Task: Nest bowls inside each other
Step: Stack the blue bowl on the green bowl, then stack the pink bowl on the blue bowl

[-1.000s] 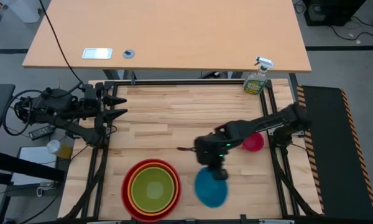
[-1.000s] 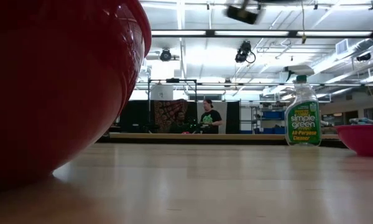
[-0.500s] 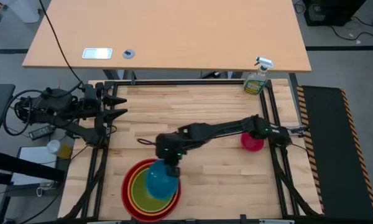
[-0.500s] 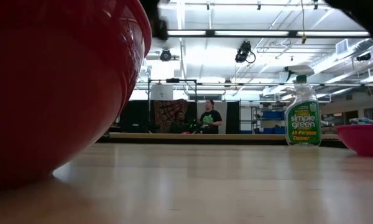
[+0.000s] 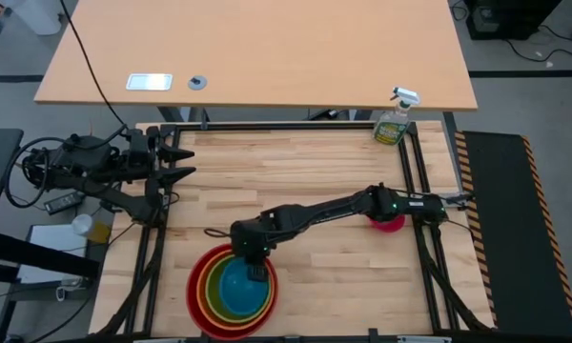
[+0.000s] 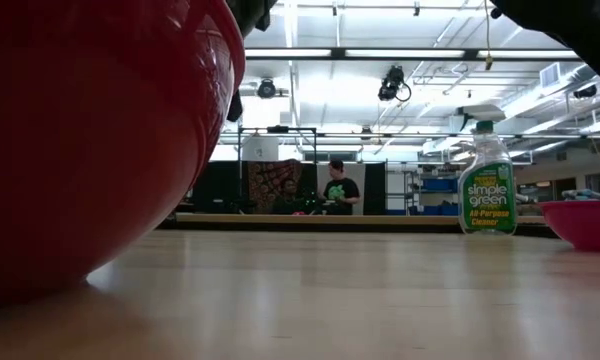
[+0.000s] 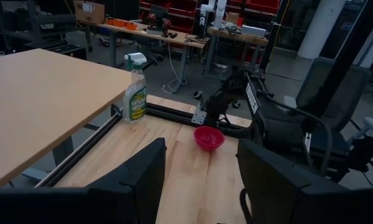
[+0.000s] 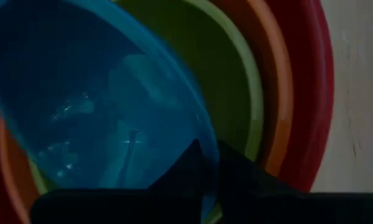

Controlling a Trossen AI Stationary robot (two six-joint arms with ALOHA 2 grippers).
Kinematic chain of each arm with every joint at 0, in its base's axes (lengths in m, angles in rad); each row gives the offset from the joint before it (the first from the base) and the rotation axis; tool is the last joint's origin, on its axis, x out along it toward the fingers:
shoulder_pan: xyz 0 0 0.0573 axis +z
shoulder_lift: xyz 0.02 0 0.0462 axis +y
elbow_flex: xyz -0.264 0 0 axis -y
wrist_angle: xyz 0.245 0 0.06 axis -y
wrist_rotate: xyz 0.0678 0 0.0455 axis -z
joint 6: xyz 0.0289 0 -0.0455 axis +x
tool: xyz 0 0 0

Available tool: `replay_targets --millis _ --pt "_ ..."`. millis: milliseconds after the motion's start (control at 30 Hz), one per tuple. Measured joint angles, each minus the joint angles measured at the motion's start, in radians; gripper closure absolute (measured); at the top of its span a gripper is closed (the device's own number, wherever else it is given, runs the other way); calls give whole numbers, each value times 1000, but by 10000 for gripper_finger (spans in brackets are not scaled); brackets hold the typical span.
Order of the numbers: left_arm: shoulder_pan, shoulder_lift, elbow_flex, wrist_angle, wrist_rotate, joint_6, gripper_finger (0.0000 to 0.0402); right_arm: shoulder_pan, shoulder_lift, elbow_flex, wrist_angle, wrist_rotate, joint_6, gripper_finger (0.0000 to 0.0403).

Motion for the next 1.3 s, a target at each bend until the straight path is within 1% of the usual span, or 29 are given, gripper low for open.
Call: replay_targets --millis 100,233,300,367,433,500,633,700,833,900,1000,1067,1133,1200,1300 --pt "0 0 0 0 0 0 198 -3 -1 0 -1 -8 -3 334" --pt "0 0 0 0 0 0 198 -16 -9 0 -5 -48 1 279" --pt "0 0 0 0 0 0 198 -31 -20 10 -40 -79 28 256" --pt "0 0 0 0 0 0 198 -50 -43 13 -74 -86 65 241" --pt "0 0 0 -1 0 -1 198 -64 -74 11 -141 -63 74 235" --pt "0 0 0 -1 0 0 198 -71 -112 11 -214 -5 65 235" --pt "0 0 0 -1 0 -7 198 -61 -179 10 -410 125 -36 236" --pt "0 0 0 -1 0 -8 198 -57 -209 -23 -469 158 -87 236" --pt "0 0 0 -3 0 -8 198 -64 -278 -178 -476 132 -133 237" --pt "0 0 0 -5 0 -11 198 -72 -333 -302 -476 133 -131 237" --pt "0 0 0 -14 1 -32 198 -87 -460 -534 -429 133 -98 237" --pt "0 0 0 -16 0 -35 198 -101 -560 -697 -386 133 -35 237" --pt "0 0 0 -16 1 -35 198 -120 -645 -838 -385 133 68 237" --pt "0 0 0 -16 0 -35 198 -142 -718 -948 -422 133 190 237" --pt "0 0 0 -16 0 -28 198 -162 -806 -1072 -510 127 339 236"
